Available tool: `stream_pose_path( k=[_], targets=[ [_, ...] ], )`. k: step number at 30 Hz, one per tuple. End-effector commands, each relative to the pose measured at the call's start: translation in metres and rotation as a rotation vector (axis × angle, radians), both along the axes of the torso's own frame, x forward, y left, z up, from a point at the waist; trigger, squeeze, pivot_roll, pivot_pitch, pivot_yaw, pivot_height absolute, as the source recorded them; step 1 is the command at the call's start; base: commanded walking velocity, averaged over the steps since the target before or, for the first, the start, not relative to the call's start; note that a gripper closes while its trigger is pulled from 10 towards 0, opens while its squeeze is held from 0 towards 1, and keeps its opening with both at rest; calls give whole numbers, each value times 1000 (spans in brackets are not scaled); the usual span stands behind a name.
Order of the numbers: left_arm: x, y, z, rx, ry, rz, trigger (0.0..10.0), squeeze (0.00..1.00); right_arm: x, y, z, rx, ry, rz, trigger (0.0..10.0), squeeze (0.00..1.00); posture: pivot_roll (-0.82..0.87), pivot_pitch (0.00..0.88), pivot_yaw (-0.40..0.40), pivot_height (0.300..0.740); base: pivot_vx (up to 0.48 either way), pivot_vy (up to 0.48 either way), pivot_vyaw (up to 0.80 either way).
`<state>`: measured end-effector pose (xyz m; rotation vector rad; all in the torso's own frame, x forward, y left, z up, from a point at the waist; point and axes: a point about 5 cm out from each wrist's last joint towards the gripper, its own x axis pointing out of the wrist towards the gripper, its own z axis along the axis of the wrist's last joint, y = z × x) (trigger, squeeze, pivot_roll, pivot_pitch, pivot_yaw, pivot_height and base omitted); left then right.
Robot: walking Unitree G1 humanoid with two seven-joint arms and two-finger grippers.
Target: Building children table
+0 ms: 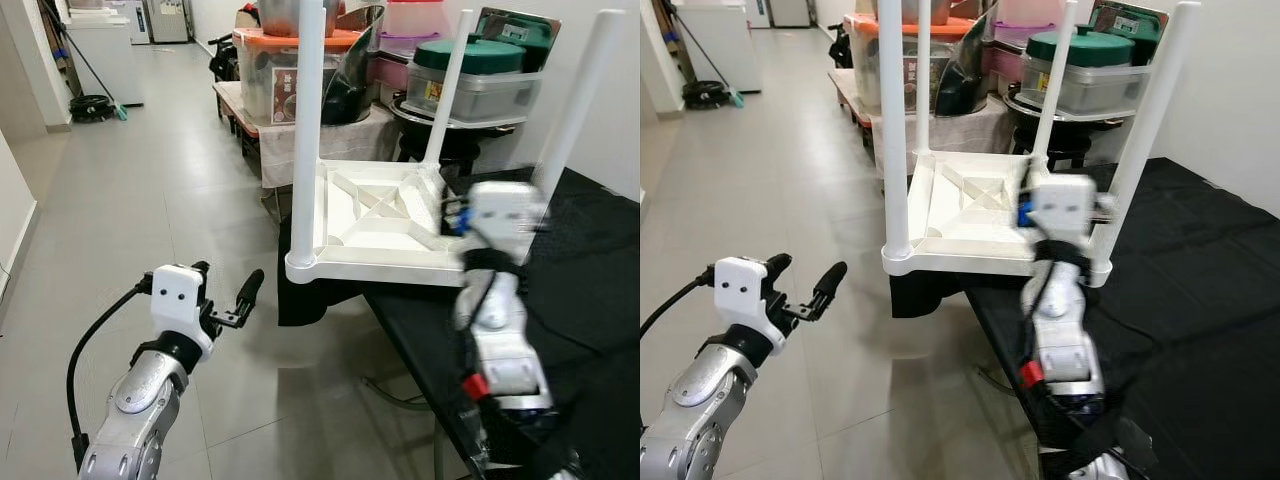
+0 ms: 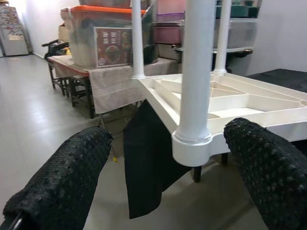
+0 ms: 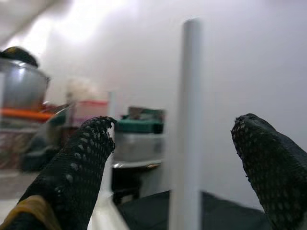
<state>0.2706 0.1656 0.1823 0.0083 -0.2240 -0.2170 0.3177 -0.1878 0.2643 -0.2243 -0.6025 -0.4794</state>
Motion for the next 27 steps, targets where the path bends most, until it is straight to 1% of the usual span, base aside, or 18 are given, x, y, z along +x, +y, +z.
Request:
stream_pose_path(
  k=[1, 4, 6, 7, 8, 10, 11, 12, 13, 16, 19, 20, 21, 22, 23, 24, 25, 27],
  targets=[
    [-1, -1, 1, 10, -11, -8, 10000, 0, -3, -2, 2, -4, -25, -22, 10000, 0, 85, 0, -65, 740, 0, 0, 0],
    [-2, -1, 0, 11, -9, -10, 10000, 0, -5, -4, 5, -7, -50, -66, 10000, 0, 90, 0, -64, 740, 0, 0, 0],
    [-2, -1, 0, 11, -9, -10, 10000, 0, -5, -4, 5, -7, -50, -66, 10000, 0, 90, 0, -64, 740, 0, 0, 0],
    [-3, 0, 1, 14, -8, -12, 10000, 0, -1, -11, 8, -7, -60, -109, 10000, 0, 97, 0, -54, 740, 0, 0, 0],
    [-3, 0, 1, 14, -8, -12, 10000, 0, -1, -11, 8, -7, -60, -109, 10000, 0, 97, 0, -54, 740, 0, 0, 0],
    [-3, 2, 2, 19, -6, -16, 10000, 0, 10, -20, 12, -8, -56, -157, 10000, 0, 103, 0, -48, 740, 0, 0, 0],
    [-3, 2, 2, 19, -6, -16, 10000, 0, 10, -20, 12, -8, -56, -157, 10000, 0, 103, 0, -48, 740, 0, 0, 0],
    [-3, 3, 2, 23, -6, -19, 10000, 0, 17, -23, 11, 11, -33, -162, 10000, 0, 108, 0, -44, 740, 0, 0, 0],
    [-2, 3, 3, 26, -6, -22, 10000, 0, 26, -24, 7, 23, 20, -141, 10000, 0, 108, 0, -44, 740, 0, 0, 0],
    [-1, 3, 5, 32, -7, -27, 10000, 0, 47, -27, 0, 72, 123, -108, 10000, 0, 129, 0, -39, 740, 0, 0, 0],
    [-1, 3, 5, 33, -7, -29, 10000, 0, 50, -27, -1, 76, 131, -98, 10000, 0, 129, 0, -39, 740, 0, 0, 0],
    [-1, 3, 5, 35, -7, -30, 10000, 0, 55, -24, -2, 66, 161, -69, 10000, 0, 132, 0, -38, 740, 0, 0, 0],
    [-1, 3, 5, 35, -7, -30, 10000, 0, 55, -24, -2, 66, 161, -69, 10000, 0, 132, 0, -38, 740, 0, 0, 0],
    [-1, 3, 5, 37, -7, -32, 10000, 0, 64, -25, -7, 77, 223, -35, 10000, 0, 137, 0, -40, 740, 0, 0, 0],
    [-1, 3, 5, 37, -7, -32, 10000, 0, 64, -25, -7, 77, 223, -35, 10000, 0, 137, 0, -40, 740, 0, 0, 0],
    [-1, 3, 5, 39, -8, -33, 10000, 0, 70, -28, -9, 105, 262, -21, 10000, 0, 143, 0, -47, 740, 0, 0, 0],
    [-1, 4, 6, 42, -10, -29, 10000, 0, 76, -31, -5, 124, 275, -12, 10000, 0, 146, 0, -50, 740, 0, 0, 0],
    [-2, 4, 6, 43, -10, -25, 10000, 0, 77, -29, -1, 117, 265, -3, 10000, 0, 148, 0, -53, 740, 0, 0, 0]
  ],
)
